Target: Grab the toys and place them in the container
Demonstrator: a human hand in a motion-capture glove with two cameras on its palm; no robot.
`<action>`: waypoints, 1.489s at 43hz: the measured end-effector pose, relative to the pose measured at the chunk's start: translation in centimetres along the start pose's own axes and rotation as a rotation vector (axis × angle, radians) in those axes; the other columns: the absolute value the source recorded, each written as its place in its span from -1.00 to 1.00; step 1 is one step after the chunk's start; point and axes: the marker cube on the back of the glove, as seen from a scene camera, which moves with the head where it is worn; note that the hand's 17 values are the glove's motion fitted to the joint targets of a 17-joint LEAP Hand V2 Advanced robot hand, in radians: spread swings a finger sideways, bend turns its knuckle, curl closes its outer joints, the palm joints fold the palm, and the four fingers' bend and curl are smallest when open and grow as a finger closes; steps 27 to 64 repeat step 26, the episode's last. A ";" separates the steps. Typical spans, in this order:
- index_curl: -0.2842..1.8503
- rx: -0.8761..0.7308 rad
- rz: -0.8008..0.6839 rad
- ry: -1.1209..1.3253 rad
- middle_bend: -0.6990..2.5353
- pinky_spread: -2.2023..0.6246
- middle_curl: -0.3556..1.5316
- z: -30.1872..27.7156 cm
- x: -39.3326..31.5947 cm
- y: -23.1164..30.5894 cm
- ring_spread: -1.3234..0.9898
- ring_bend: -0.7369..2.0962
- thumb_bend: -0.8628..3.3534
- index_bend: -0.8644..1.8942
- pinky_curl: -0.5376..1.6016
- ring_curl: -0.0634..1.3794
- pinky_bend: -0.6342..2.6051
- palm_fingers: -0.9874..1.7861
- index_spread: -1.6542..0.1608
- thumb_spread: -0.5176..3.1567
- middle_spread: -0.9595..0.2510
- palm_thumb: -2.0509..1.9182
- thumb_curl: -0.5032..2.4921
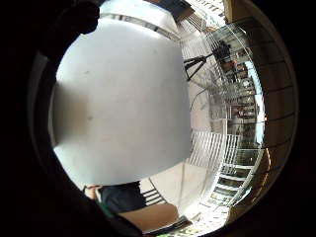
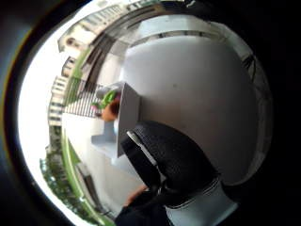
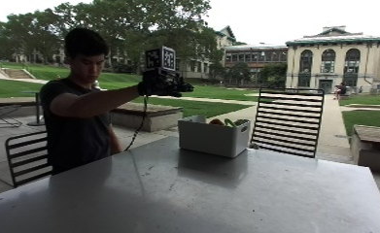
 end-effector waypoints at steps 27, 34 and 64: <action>-0.40 0.040 0.063 0.011 -0.45 0.48 -0.14 6.2 11.7 4.6 -0.10 -0.29 -0.62 -0.24 -0.25 -0.62 -0.25 -0.30 0.46 -0.08 0.41 -0.01 -0.55; -0.40 0.040 0.063 0.011 -0.45 0.48 -0.14 6.2 11.7 4.6 -0.10 -0.29 -0.62 -0.24 -0.25 -0.62 -0.25 -0.30 0.46 -0.08 0.41 -0.01 -0.55; -0.40 0.040 0.063 0.011 -0.45 0.48 -0.14 6.2 11.7 4.6 -0.10 -0.29 -0.62 -0.24 -0.25 -0.62 -0.25 -0.30 0.46 -0.08 0.41 -0.01 -0.55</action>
